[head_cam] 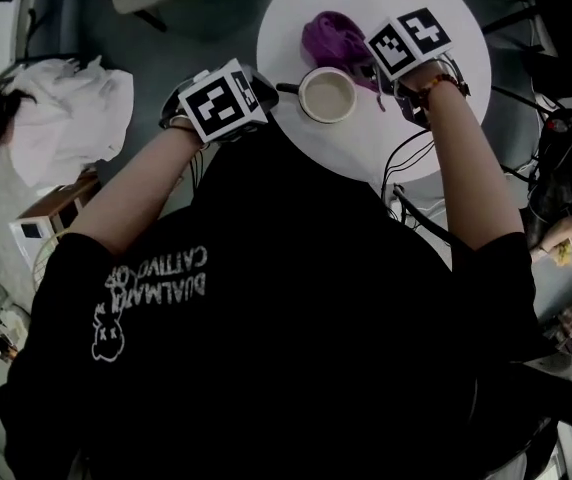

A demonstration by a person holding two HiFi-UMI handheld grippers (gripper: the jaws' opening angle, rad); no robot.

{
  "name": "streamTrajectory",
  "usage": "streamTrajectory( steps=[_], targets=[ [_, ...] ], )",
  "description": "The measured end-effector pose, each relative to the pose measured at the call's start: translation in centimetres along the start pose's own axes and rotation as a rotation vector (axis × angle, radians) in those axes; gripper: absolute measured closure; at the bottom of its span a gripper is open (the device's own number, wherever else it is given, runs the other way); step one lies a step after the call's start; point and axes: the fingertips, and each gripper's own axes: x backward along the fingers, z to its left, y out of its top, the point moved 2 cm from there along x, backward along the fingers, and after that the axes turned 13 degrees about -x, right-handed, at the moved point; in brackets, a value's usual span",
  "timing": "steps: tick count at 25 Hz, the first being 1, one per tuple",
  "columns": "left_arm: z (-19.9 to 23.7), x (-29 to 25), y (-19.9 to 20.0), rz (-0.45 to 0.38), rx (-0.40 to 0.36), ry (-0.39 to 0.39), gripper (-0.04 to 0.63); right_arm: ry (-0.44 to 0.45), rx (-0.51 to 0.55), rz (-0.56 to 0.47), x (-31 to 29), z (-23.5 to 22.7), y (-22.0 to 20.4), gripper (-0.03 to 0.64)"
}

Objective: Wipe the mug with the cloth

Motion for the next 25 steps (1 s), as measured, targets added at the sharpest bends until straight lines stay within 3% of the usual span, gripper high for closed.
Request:
streamTrajectory(
  steps=[13, 25],
  targets=[
    [-1.8, 0.0, 1.9, 0.073, -0.166, -0.057, 0.592, 0.06, -0.23, -0.147, 0.9, -1.1, -7.8, 0.574],
    [-3.1, 0.9, 1.0, 0.085, -0.298, -0.098, 0.592, 0.038, -0.349, -0.267, -0.8, 3.5, -11.9, 0.574]
  ],
)
